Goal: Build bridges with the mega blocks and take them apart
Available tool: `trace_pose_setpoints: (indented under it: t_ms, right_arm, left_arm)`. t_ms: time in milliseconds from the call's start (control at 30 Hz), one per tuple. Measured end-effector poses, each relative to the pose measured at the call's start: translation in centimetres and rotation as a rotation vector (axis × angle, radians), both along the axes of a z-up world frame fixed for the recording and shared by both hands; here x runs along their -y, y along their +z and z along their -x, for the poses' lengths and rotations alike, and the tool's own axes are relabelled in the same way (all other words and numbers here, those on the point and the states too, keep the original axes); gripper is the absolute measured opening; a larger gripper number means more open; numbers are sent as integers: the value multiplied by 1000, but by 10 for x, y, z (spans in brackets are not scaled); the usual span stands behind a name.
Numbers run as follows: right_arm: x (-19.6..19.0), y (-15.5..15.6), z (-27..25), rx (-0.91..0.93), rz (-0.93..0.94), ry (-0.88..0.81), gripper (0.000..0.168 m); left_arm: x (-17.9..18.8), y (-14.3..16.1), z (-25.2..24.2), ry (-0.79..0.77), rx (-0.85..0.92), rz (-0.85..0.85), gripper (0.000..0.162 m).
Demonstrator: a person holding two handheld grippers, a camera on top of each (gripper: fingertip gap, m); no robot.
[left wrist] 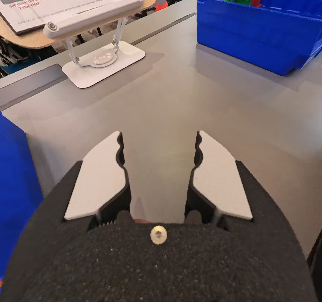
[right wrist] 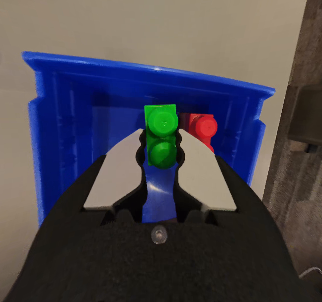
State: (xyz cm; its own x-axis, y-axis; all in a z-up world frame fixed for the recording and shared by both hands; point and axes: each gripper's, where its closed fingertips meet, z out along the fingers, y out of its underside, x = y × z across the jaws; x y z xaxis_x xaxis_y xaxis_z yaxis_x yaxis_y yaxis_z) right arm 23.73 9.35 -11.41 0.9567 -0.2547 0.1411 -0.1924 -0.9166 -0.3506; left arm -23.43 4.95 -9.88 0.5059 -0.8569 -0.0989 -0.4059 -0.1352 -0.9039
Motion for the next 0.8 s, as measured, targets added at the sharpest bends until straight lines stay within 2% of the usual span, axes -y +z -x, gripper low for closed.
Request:
trace_pose_setpoints:
  t_ms: [167, 367, 467, 567, 633, 700, 733, 800]
  right_arm:
    - [2, -16, -5, -3, 47, -32, 32]
    - [1, -17, 1, -75, -20, -52, 35]
    - [2, 16, 5, -95, -112, -39, 43]
    - [7, 89, 23, -80, -350, 27, 49]
    - [16, 140, 62, -105, -576, 129, 49]
    - [31, 167, 129, -226, -769, 287, 49]
    - [41, 167, 168, -312, -829, 371, 49]
    - [60, 143, 243, -470, -871, 535, 51]
  left_arm:
    - [-3, -9, 3, 8, -2, 64, 81]
    - [-4, -14, 3, 7, 3, 101, 81]
    - [-3, -18, 3, 8, -18, 93, 82]
    - [-6, -19, 6, 26, -40, 66, 82]
    - [-10, -19, 9, 47, -47, 52, 82]
    - [-13, -19, 12, 69, -44, 58, 82]
    - [-14, -19, 12, 75, -35, 69, 82]
    - [-15, -19, 11, 90, -4, 89, 82]
